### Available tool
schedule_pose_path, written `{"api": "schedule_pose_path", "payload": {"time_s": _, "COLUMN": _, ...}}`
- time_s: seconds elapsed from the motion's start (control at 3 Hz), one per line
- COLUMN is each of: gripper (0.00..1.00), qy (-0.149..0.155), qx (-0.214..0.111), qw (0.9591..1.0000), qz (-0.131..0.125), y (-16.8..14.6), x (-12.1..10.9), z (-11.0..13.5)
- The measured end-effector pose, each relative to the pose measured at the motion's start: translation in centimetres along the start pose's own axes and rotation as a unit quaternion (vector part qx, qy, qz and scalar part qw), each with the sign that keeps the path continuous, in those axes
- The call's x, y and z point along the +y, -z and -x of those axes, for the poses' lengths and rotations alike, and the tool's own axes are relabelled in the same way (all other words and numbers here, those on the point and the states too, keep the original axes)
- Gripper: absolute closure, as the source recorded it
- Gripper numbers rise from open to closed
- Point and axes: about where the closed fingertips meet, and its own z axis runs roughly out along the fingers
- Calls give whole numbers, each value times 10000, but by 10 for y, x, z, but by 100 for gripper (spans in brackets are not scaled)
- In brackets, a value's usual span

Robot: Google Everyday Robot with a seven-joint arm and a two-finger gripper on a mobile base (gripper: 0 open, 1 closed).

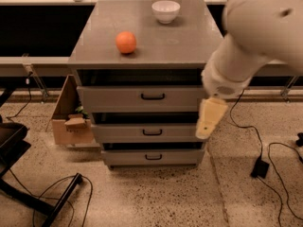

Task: Open top drawer

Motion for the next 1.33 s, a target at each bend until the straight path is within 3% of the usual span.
{"api": "schedule_pose_path", "payload": {"time_s": 0.33, "gripper": 0, "qy": 346, "qx": 321, "qw": 9985, "qz": -271, "y": -65, "x": -31, "z": 23}}
{"api": "schedule_pose_path", "payload": {"time_s": 0.67, "gripper": 0, "qy": 614, "qx": 657, "qw": 9949, "qz": -452, "y": -109, "x": -66, "z": 35}}
{"api": "schedule_pose_path", "payload": {"time_s": 1.0, "gripper": 0, "qy": 815, "qx": 882, "qw": 9914, "qz": -513, "y": -136, "x": -90, "z": 40}}
{"api": "schedule_pose_path", "payload": {"time_s": 1.33, "gripper": 0, "qy": 933, "qx": 1019, "qw": 9894, "qz": -455, "y": -157, "x": -100, "z": 40}}
